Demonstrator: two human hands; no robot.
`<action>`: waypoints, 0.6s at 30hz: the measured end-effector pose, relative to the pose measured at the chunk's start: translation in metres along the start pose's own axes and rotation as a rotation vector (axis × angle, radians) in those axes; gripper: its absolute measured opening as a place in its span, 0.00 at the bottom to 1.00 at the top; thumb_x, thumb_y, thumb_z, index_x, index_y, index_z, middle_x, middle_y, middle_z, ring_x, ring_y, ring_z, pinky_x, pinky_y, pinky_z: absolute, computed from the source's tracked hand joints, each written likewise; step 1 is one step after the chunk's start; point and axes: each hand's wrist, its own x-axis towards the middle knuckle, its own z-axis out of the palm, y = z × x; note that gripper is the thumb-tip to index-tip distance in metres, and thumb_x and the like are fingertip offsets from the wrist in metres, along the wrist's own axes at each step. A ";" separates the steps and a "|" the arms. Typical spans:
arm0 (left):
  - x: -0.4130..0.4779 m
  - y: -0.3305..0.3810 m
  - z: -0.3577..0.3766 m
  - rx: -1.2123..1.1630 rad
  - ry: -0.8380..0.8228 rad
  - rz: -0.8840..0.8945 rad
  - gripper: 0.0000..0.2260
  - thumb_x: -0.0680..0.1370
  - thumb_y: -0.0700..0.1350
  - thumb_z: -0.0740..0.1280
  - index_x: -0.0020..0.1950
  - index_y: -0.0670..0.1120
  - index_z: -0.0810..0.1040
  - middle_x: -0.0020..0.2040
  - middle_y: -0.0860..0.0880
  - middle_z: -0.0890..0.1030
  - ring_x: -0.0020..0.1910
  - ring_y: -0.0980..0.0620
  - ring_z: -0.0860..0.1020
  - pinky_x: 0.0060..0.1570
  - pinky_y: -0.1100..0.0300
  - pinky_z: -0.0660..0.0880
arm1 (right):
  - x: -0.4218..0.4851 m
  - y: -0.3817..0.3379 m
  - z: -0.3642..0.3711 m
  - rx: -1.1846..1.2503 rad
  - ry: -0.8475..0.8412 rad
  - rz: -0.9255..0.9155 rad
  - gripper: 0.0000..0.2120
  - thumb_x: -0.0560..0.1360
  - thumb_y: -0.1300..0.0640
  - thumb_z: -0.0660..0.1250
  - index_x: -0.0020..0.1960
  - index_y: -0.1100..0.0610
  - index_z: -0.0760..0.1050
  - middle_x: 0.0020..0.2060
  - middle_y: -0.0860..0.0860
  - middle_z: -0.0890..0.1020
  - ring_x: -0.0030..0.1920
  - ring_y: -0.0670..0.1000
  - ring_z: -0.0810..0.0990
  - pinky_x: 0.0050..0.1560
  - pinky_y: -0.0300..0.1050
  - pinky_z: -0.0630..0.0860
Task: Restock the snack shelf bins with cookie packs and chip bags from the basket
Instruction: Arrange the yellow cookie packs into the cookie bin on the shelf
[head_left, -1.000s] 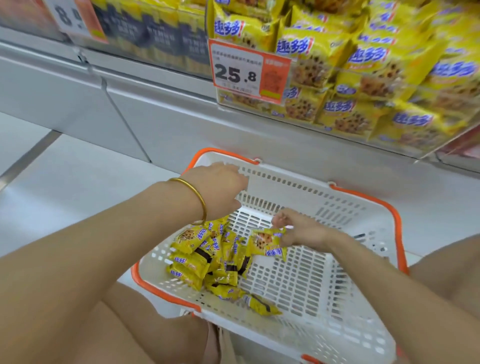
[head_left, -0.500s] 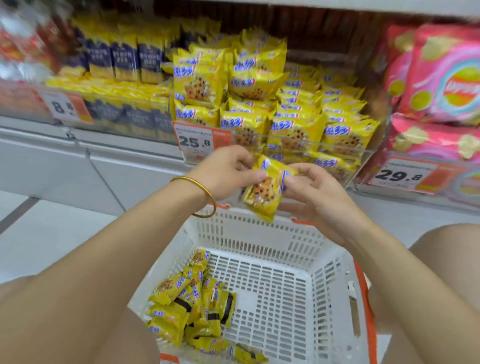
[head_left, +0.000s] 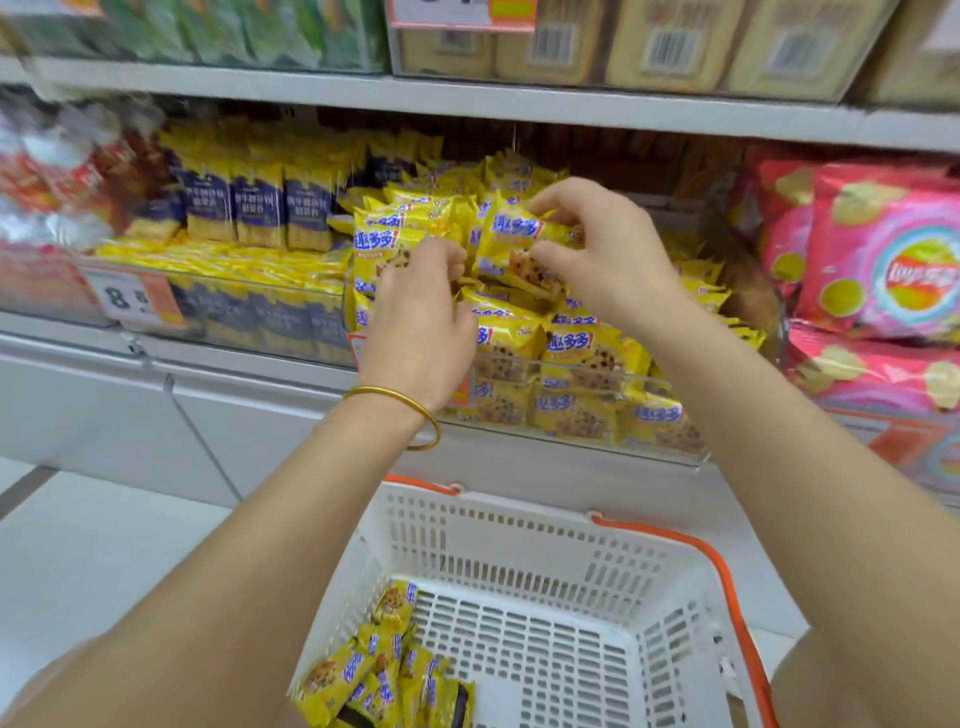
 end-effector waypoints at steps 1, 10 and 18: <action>0.001 -0.001 0.002 -0.004 -0.009 0.014 0.17 0.75 0.34 0.61 0.63 0.44 0.69 0.58 0.49 0.76 0.60 0.45 0.70 0.59 0.47 0.69 | 0.005 0.000 0.002 -0.009 0.050 0.006 0.14 0.75 0.58 0.67 0.60 0.52 0.75 0.56 0.50 0.78 0.58 0.49 0.75 0.54 0.37 0.65; 0.013 -0.005 0.007 0.058 0.056 0.112 0.23 0.73 0.31 0.59 0.68 0.43 0.68 0.62 0.45 0.73 0.57 0.44 0.71 0.59 0.51 0.69 | 0.017 0.007 0.016 0.022 -0.029 -0.095 0.13 0.74 0.59 0.69 0.58 0.51 0.79 0.51 0.49 0.72 0.54 0.45 0.71 0.53 0.33 0.63; 0.012 -0.010 0.010 0.165 0.052 0.217 0.20 0.74 0.31 0.61 0.65 0.40 0.72 0.61 0.42 0.71 0.58 0.44 0.70 0.58 0.56 0.68 | 0.008 0.006 0.021 -0.147 0.011 -0.096 0.20 0.73 0.50 0.69 0.65 0.44 0.74 0.53 0.49 0.70 0.57 0.51 0.66 0.56 0.44 0.67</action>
